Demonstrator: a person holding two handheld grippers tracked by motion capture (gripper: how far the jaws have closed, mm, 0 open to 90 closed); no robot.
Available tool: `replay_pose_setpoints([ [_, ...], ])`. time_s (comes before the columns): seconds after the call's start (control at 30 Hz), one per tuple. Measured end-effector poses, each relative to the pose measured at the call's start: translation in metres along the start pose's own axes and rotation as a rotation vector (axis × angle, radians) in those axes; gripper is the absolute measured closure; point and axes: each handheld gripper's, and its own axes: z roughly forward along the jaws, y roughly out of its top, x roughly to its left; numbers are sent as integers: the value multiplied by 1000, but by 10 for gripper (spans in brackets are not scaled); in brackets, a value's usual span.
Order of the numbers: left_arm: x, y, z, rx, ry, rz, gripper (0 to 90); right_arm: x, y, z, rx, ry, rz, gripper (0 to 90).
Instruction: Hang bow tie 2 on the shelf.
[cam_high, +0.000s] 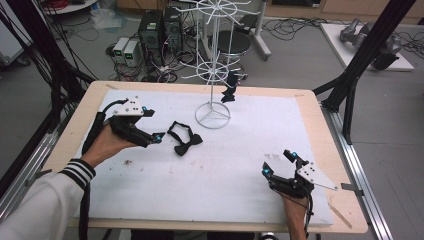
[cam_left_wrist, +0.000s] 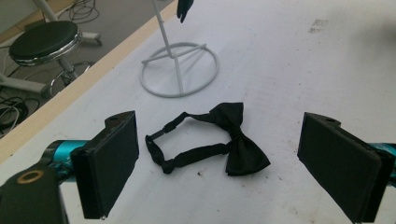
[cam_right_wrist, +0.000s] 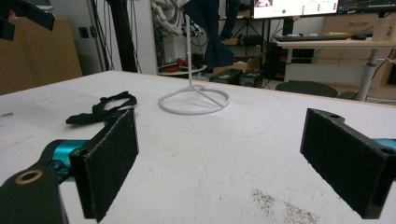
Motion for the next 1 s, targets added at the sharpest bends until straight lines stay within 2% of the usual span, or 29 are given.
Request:
replay_pose_setpoints([
  [0.07, 0, 4, 6, 32, -15, 12, 130, 1, -1, 0, -4, 0, -11, 106],
  [0.2, -1, 8, 14, 57, -25, 17, 131, 1, -2, 0, -1, 4, -6, 106],
  [0.23, -1, 12, 18, 79, -33, 27, 130, 1, -3, 0, -1, 3, -7, 107],
  [0.33, -2, 15, 23, 87, -37, 29, 131, 1, -3, 0, -7, 5, -9, 107],
  [0.37, -3, 18, 27, 107, -44, 32, 131, 1, -4, 0, -7, 4, -6, 106],
  [0.57, -4, 23, 39, 149, -55, 43, 131, 2, -4, -1, -8, 10, -12, 106],
  [0.83, -8, 28, 58, 238, -68, 56, 132, 2, -5, -1, -27, 8, -30, 107],
  [0.87, -9, 29, 62, 261, -73, 67, 132, 2, -5, -2, -24, 7, -22, 107],
  [0.97, -10, 28, 67, 276, -79, 66, 132, 3, -5, -2, -26, 8, -20, 107],
  [1.0, -11, 27, 73, 298, -85, 71, 132, 2, -5, -2, -28, 10, -26, 106],
])
